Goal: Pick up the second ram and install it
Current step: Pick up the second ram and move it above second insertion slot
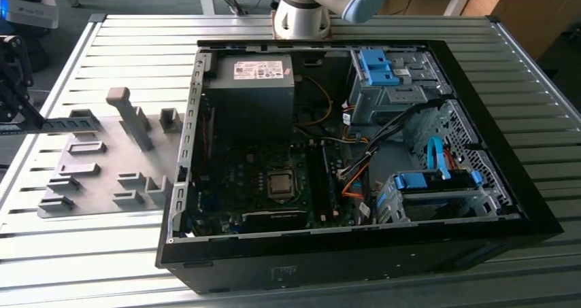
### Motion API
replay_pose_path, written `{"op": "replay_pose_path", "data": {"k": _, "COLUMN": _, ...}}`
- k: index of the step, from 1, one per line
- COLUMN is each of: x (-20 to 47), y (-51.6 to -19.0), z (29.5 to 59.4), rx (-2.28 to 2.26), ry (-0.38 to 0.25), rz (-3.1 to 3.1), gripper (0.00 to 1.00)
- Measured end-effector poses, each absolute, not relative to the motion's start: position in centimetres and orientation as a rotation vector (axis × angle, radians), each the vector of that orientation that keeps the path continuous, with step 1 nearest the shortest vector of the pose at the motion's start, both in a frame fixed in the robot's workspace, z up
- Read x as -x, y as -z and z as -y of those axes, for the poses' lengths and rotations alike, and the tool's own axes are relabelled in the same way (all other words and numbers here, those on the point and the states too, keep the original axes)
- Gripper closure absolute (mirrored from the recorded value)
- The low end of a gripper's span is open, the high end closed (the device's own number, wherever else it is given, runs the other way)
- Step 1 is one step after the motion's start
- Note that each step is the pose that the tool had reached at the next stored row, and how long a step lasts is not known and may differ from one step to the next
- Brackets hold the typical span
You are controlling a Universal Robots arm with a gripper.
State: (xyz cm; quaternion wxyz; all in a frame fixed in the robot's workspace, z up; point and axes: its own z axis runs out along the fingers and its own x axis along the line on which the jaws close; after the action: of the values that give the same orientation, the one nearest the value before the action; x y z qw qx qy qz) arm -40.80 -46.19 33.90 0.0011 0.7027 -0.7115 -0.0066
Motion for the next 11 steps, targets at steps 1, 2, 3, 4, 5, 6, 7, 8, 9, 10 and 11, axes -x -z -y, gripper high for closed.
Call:
{"op": "replay_pose_path", "data": {"k": 1, "x": 40.8, "y": -34.0, "z": 46.2, "rx": -2.206, "ry": 0.021, "rz": 2.234, "gripper": 0.86}}
{"op": "replay_pose_path", "data": {"k": 2, "x": 40.8, "y": -34.1, "z": 46.2, "rx": -2.206, "ry": 0.021, "rz": 2.234, "gripper": 0.86}}
{"op": "replay_pose_path", "data": {"k": 3, "x": 40.8, "y": -34.3, "z": 46.2, "rx": -2.206, "ry": 0.021, "rz": 2.234, "gripper": 0.86}}
{"op": "replay_pose_path", "data": {"k": 4, "x": 40.8, "y": -34.4, "z": 46.2, "rx": -2.206, "ry": 0.021, "rz": 2.234, "gripper": 0.86}}
{"op": "replay_pose_path", "data": {"k": 5, "x": 40.8, "y": -34.5, "z": 46.2, "rx": -2.206, "ry": 0.021, "rz": 2.234, "gripper": 0.86}}
{"op": "replay_pose_path", "data": {"k": 6, "x": 40.8, "y": -34.6, "z": 46.2, "rx": -2.206, "ry": 0.021, "rz": 2.234, "gripper": 0.86}}
{"op": "replay_pose_path", "data": {"k": 7, "x": 40.8, "y": -34.7, "z": 46.2, "rx": -2.206, "ry": 0.021, "rz": 2.234, "gripper": 0.86}}
{"op": "replay_pose_path", "data": {"k": 8, "x": 40.8, "y": -34.8, "z": 46.2, "rx": -2.206, "ry": 0.021, "rz": 2.234, "gripper": 0.86}}
{"op": "replay_pose_path", "data": {"k": 9, "x": 40.8, "y": -35.0, "z": 46.2, "rx": -2.206, "ry": 0.021, "rz": 2.234, "gripper": 0.86}}
{"op": "replay_pose_path", "data": {"k": 10, "x": 40.8, "y": -35.1, "z": 46.2, "rx": -2.206, "ry": 0.021, "rz": 2.234, "gripper": 0.86}}
{"op": "replay_pose_path", "data": {"k": 11, "x": 40.8, "y": -35.2, "z": 46.2, "rx": -2.206, "ry": 0.021, "rz": 2.234, "gripper": 0.86}}
